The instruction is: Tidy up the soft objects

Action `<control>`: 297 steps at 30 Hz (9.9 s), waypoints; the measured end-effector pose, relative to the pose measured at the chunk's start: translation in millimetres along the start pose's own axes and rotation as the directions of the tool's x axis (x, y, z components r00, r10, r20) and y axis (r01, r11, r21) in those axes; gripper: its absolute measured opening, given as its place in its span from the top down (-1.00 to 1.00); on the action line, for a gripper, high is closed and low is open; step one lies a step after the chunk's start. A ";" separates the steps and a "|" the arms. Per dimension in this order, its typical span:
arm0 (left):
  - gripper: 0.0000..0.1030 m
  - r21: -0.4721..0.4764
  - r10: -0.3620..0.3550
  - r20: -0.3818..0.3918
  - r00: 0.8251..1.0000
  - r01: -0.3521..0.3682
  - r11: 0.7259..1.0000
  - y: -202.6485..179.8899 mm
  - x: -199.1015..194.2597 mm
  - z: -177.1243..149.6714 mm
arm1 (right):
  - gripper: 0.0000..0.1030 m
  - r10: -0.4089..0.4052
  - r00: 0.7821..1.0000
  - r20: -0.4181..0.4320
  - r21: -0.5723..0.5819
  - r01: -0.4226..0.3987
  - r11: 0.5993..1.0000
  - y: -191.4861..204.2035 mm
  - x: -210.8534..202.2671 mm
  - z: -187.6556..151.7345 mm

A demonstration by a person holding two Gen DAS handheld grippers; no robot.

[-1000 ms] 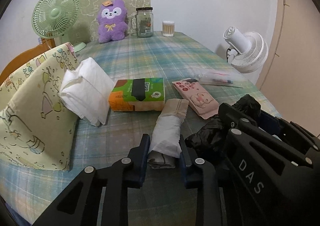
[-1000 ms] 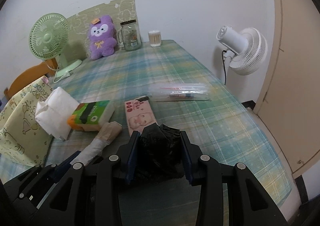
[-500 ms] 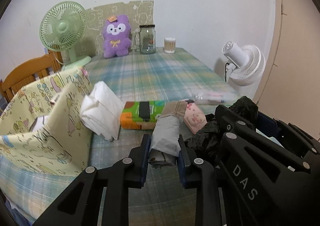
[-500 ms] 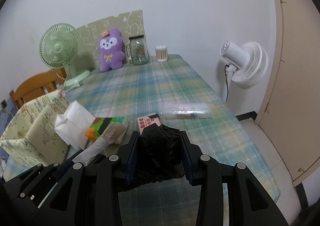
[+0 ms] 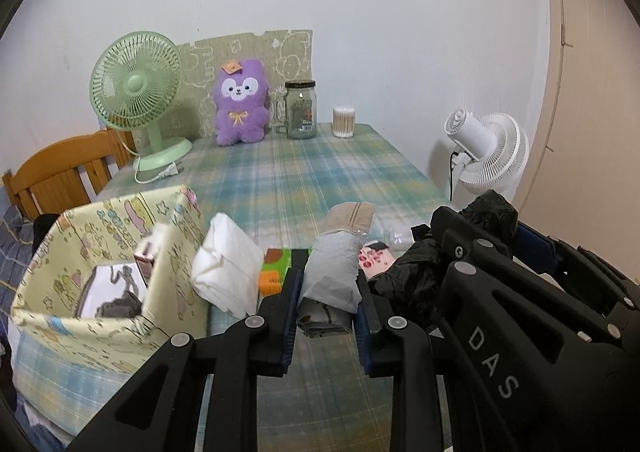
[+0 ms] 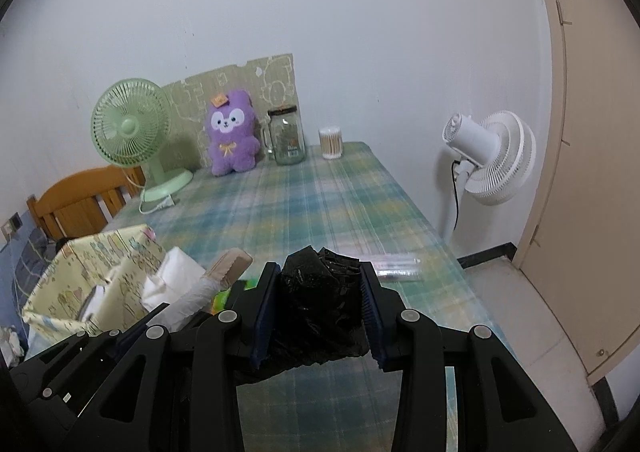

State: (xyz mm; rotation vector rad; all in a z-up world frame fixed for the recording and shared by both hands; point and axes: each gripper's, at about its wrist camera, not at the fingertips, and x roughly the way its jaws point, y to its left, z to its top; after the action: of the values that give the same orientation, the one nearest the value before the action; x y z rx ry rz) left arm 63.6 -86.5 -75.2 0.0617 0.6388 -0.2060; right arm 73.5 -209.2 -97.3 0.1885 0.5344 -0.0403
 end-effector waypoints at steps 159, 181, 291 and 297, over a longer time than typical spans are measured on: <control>-0.88 -0.122 0.209 0.088 0.974 -0.198 0.973 103.2 -66.5 42.5 | -1.00 0.238 0.971 0.018 -0.163 -0.232 0.959 125.5 -18.2 61.0; -0.88 -0.074 0.107 0.099 0.989 -0.100 0.992 41.7 -45.1 51.2 | -1.00 0.133 0.990 0.055 -0.124 -0.126 0.984 56.8 -17.0 67.0; -0.88 -0.031 0.001 -0.201 0.980 -0.008 1.000 -38.4 114.6 10.5 | -0.66 0.047 0.958 -0.284 -0.141 -0.090 0.986 -37.2 132.6 2.7; -0.88 -0.031 -0.017 -0.215 0.976 0.011 0.999 -51.8 121.8 16.3 | -0.66 -0.003 0.964 -0.265 -0.230 -0.060 0.971 -44.4 137.4 13.7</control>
State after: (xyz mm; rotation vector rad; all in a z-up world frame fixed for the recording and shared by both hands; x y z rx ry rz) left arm 157.6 -160.0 -134.6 0.0516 0.8582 -0.2049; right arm 194.7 -253.9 -163.2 -0.0334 0.7969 0.0785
